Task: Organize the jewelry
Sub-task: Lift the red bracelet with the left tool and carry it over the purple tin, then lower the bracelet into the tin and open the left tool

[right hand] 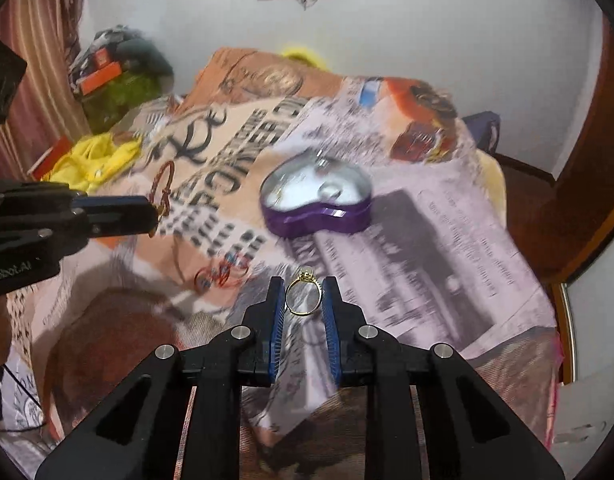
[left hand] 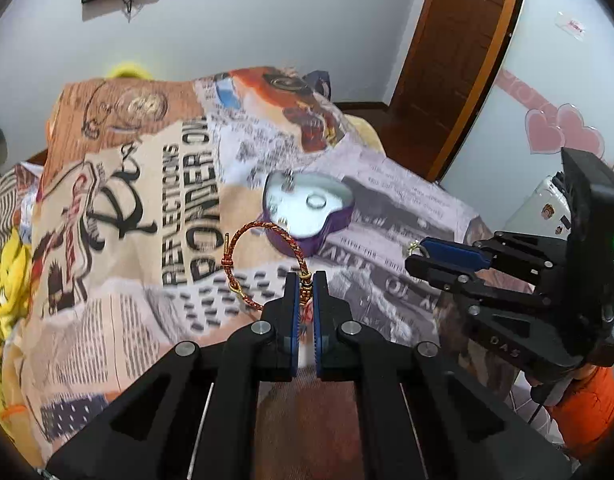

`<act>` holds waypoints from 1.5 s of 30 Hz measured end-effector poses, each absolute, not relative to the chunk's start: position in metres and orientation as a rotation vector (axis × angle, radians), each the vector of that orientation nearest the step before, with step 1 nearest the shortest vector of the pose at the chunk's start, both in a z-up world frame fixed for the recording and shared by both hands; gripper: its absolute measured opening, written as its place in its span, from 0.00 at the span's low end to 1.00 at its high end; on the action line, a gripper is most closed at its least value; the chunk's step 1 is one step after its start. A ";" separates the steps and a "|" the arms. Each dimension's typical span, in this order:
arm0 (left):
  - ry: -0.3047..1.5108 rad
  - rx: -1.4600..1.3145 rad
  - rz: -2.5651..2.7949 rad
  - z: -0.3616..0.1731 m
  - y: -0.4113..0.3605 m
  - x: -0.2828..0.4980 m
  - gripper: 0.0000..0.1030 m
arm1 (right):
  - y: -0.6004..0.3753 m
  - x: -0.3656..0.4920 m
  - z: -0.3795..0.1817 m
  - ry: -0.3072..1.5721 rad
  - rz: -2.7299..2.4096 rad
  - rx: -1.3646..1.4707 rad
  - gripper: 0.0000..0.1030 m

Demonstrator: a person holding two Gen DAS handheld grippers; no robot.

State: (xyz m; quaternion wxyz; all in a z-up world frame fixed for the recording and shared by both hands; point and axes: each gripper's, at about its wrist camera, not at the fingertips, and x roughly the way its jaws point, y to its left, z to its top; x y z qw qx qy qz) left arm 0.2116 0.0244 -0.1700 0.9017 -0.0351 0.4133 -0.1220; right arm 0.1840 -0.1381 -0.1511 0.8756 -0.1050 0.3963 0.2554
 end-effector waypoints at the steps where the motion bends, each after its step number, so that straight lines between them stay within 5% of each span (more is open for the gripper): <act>1: 0.849 -0.071 -0.254 -0.168 0.023 0.214 0.04 | -0.140 0.185 -0.147 0.816 0.530 -0.215 0.16; 28: 0.750 -0.060 -0.274 -0.142 0.017 0.274 0.04 | -0.137 0.224 -0.120 0.700 0.516 -0.160 0.16; 45: 0.854 -0.092 -0.361 -0.179 0.003 0.315 0.04 | -0.133 0.259 -0.135 0.737 0.521 -0.153 0.16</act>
